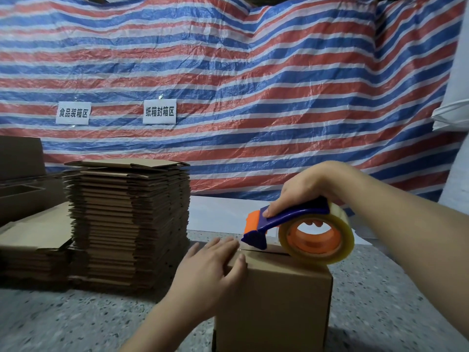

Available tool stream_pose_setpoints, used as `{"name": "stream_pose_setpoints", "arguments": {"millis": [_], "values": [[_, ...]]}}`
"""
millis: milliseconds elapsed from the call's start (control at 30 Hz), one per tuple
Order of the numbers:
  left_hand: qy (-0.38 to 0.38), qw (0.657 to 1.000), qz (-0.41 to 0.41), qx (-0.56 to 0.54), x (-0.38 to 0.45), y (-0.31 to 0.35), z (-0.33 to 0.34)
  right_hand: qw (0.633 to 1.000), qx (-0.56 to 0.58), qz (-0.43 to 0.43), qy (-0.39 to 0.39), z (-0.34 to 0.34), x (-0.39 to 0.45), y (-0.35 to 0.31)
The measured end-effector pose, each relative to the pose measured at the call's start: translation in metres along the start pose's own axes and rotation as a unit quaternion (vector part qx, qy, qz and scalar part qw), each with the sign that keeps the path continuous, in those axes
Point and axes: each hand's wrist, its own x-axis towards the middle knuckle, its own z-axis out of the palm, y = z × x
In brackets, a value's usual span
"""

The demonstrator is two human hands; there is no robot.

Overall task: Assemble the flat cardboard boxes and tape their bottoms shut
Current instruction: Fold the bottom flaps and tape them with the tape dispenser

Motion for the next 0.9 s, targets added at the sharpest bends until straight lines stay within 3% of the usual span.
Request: {"name": "stream_pose_setpoints", "arguments": {"millis": [333,600,767,900], "values": [[-0.007,0.999,0.026,0.038,0.001,0.005,-0.010,0.996,-0.019,0.085,-0.032,-0.007,-0.037,0.084],[-0.073,0.977,0.021,0.199,0.021,0.044,-0.023,0.995,0.011,0.081,-0.051,0.005,-0.032,0.096],[-0.176,0.968,0.113,0.142,0.022,0.077,-0.008,0.996,0.008,0.079,-0.051,0.004,-0.030,0.094],[-0.140,0.965,0.133,0.176,0.020,0.076,0.004,0.997,0.004,0.070,-0.043,0.001,-0.031,0.100]]}}
